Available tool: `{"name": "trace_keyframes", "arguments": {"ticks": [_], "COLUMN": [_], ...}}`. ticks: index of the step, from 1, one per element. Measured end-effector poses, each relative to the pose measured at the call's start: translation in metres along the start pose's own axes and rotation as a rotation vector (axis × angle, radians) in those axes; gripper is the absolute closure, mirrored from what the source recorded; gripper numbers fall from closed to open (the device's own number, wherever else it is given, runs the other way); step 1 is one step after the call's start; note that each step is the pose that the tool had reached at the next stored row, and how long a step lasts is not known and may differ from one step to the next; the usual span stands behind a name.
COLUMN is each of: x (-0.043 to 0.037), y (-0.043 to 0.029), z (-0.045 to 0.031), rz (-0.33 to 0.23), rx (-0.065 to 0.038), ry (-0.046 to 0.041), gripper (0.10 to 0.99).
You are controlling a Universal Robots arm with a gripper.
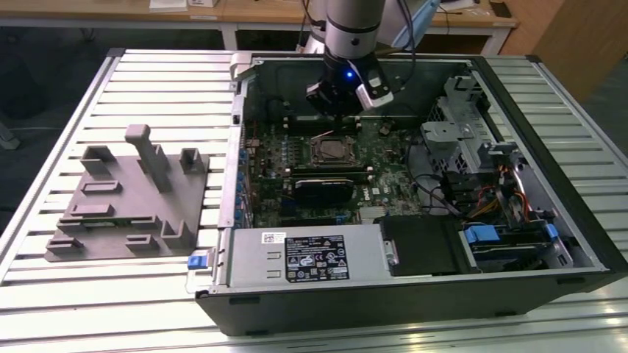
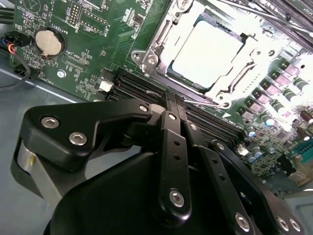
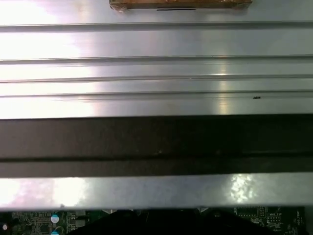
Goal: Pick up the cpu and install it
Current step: 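Install the first cpu locking lever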
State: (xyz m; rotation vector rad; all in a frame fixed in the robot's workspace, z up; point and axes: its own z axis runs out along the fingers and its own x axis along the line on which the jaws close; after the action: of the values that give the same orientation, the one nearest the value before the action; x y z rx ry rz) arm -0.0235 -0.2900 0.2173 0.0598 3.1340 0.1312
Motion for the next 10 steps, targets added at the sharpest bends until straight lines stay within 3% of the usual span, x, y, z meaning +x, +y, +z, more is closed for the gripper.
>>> {"name": "trace_keyframes", "arguments": {"ticks": [10], "x": [-0.0027], "y": [-0.0004], "z": [0.011], "rz": [0.0], "rx": [0.0], "ry": [0.0003], "gripper": [0.98]}}
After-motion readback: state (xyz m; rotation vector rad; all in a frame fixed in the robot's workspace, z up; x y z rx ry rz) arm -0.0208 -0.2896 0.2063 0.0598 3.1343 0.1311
